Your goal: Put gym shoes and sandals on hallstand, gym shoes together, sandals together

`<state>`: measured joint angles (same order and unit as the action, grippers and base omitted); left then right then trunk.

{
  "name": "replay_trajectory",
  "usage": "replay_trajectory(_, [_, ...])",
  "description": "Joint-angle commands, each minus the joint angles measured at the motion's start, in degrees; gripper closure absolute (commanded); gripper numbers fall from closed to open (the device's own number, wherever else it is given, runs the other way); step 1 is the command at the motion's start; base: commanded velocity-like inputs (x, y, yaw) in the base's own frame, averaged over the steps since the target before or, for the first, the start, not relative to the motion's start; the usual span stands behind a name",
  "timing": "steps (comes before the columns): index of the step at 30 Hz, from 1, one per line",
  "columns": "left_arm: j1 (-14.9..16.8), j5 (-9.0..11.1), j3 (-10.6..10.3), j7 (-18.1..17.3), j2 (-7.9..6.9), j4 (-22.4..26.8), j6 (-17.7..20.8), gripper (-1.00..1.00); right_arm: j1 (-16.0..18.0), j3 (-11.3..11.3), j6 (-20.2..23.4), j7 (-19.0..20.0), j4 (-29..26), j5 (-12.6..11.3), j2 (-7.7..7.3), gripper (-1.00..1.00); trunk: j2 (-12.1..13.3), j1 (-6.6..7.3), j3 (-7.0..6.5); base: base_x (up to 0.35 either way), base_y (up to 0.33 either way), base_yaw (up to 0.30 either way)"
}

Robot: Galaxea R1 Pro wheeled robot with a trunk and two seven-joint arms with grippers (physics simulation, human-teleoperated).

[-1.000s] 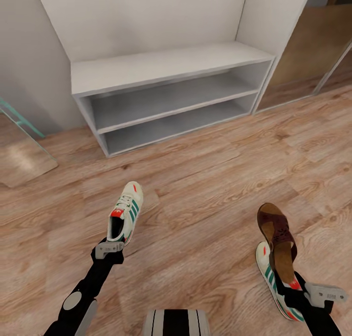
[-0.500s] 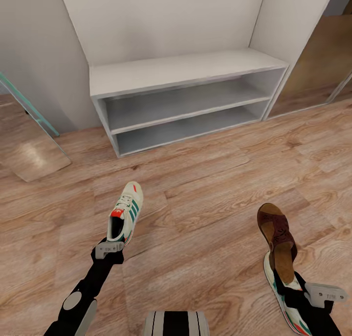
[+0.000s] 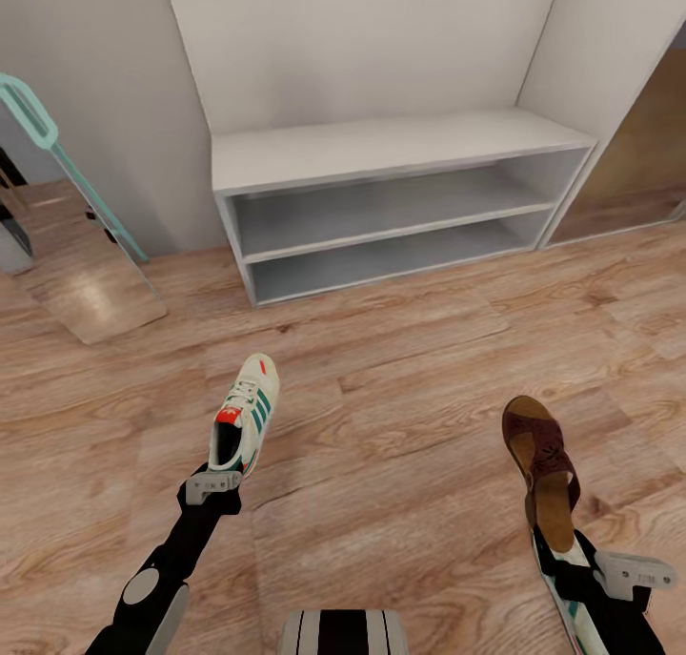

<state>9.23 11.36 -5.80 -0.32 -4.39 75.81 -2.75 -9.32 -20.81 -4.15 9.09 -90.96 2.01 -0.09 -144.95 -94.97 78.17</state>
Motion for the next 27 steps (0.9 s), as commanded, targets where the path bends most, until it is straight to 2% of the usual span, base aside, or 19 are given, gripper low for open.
replay_trajectory(1, [0.00,-0.02,0.00,0.05,0.00,0.01,-0.01,1.00,0.00,0.00,0.03,-0.02,0.02,-0.20,0.00,1.00,0.00,0.00,-0.09,0.000,0.000,0.167])
replay_trajectory(27, [0.00,-0.02,-0.07,0.05,0.04,-0.04,-0.05,1.00,0.44,0.43,0.08,-1.73,1.19,0.36,0.00,1.00,0.00,0.00,-2.16,0.000,0.000,0.181])
